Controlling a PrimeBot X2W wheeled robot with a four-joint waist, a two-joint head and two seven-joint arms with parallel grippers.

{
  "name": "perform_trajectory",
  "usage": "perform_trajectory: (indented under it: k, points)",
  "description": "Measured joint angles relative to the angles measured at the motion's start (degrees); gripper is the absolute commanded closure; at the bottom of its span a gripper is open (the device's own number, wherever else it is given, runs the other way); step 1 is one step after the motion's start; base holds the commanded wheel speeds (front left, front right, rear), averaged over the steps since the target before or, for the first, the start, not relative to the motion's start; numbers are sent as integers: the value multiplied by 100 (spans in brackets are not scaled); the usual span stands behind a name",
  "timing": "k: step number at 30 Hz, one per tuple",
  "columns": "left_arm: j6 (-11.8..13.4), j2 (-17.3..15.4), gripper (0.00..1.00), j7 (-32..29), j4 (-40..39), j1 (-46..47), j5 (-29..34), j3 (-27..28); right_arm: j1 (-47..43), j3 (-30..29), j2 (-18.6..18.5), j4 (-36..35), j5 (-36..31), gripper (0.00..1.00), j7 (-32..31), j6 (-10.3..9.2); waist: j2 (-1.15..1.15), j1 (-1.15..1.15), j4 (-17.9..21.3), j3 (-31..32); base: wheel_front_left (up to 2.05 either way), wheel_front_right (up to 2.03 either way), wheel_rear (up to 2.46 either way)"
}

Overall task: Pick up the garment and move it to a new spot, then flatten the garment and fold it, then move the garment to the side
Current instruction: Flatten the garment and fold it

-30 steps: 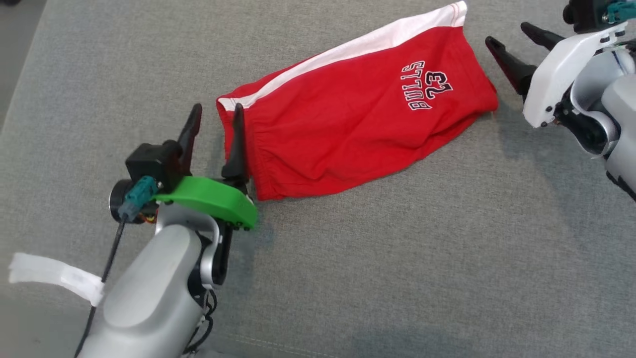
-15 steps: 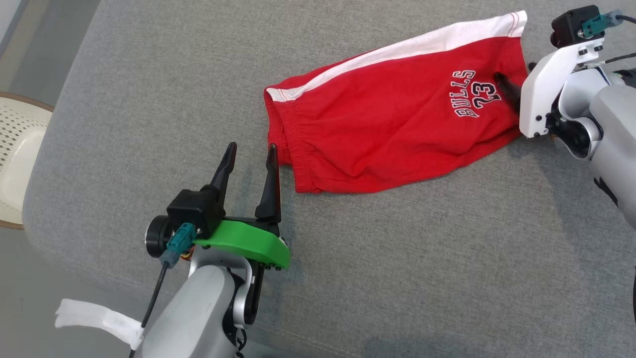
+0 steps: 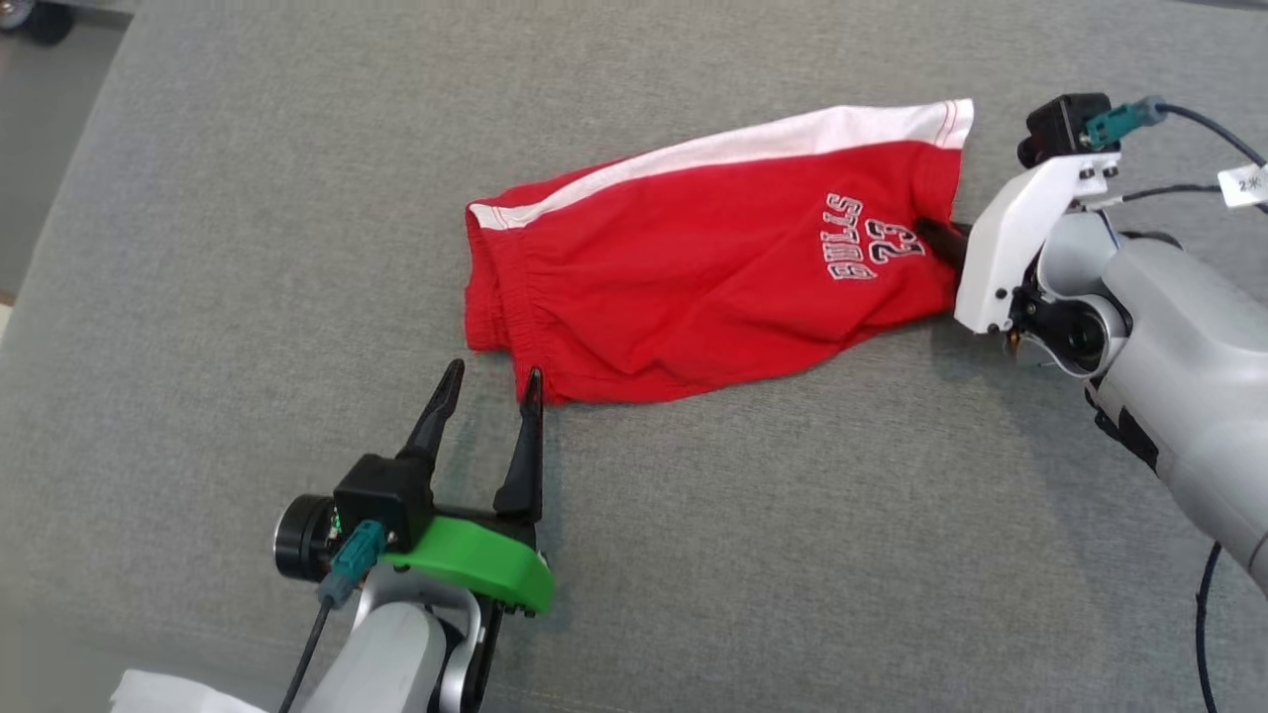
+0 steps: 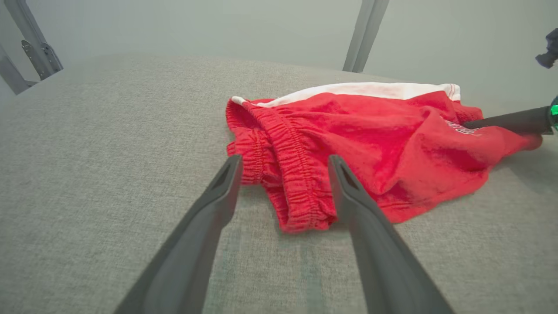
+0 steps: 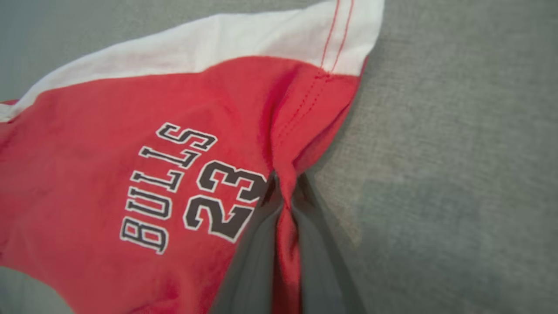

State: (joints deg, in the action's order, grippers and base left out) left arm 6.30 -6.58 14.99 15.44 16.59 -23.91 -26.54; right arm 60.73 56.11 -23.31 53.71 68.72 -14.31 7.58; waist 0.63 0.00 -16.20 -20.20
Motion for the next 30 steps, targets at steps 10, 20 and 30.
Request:
perform_trajectory:
  k: [10,20,30]
  points:
    - [-282,-160,0,3,-434,-798,560,303,-1080,-457,-775,-250,613,100,432,4,0,0,836,408,0,0,0]
    - [-483,-22,0,3,-613,-1582,920,642,-1634,-999,-1566,-237,839,100,1339,-5,0,0,1074,882,0,0,0]
    - [-739,233,0,3,-633,-1753,1096,816,-1043,-744,-837,-1138,10,100,1125,-9,0,0,922,1085,0,0,0]
